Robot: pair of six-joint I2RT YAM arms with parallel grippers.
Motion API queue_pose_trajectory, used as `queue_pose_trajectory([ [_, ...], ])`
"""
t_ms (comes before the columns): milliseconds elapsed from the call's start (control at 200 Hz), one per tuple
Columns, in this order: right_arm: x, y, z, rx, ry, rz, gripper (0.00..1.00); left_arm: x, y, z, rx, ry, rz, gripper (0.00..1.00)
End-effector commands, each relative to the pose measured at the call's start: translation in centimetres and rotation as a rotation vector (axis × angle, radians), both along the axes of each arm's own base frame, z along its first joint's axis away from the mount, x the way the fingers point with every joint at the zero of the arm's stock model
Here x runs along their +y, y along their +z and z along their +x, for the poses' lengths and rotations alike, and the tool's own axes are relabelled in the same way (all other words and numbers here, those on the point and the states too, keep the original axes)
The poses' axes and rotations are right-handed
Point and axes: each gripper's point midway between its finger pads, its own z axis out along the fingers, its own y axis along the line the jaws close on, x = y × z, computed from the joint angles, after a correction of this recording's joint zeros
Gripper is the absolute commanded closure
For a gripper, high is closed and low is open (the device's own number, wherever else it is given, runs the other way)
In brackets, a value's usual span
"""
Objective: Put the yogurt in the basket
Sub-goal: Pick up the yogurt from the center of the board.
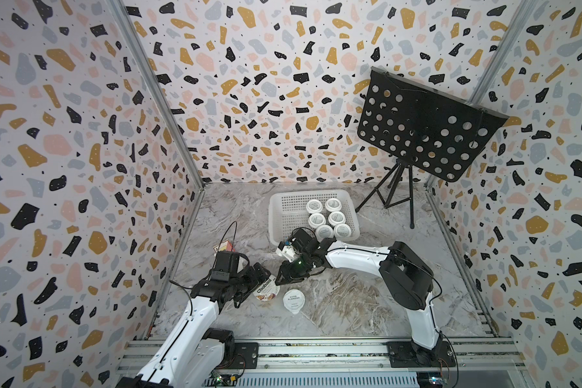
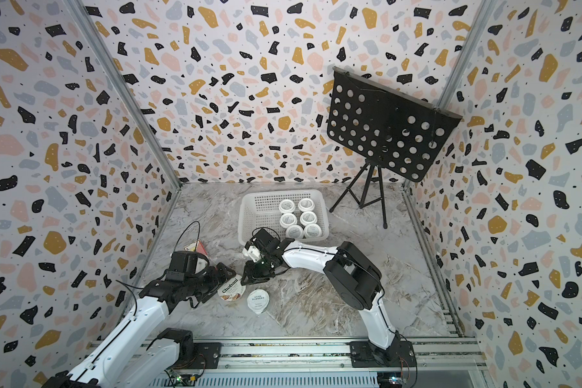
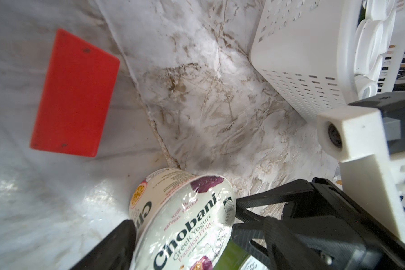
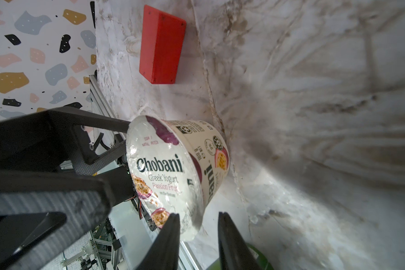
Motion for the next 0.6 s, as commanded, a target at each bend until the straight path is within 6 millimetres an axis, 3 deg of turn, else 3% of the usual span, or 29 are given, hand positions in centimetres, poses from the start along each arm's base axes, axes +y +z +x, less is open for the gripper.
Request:
queue_pose_trajectory([
  [0,0.71,0.83,-0.17,0.009,0.015,0.021,0.70,0.03,-0.21,0.15,-0.009,0.005,-0.003,0.11],
  [305,1.31,0.83,-0.54,0.016,0.032,0.019,0.73,-0.02,-0.20,0.08,-0.009,0.001,-0.005,0.11],
  [596,1.20,0.97,-0.52,0.010,0.030,0.021,0.87,0.05,-0.30,0.08,-0.008,0.005,-0.002,0.11],
])
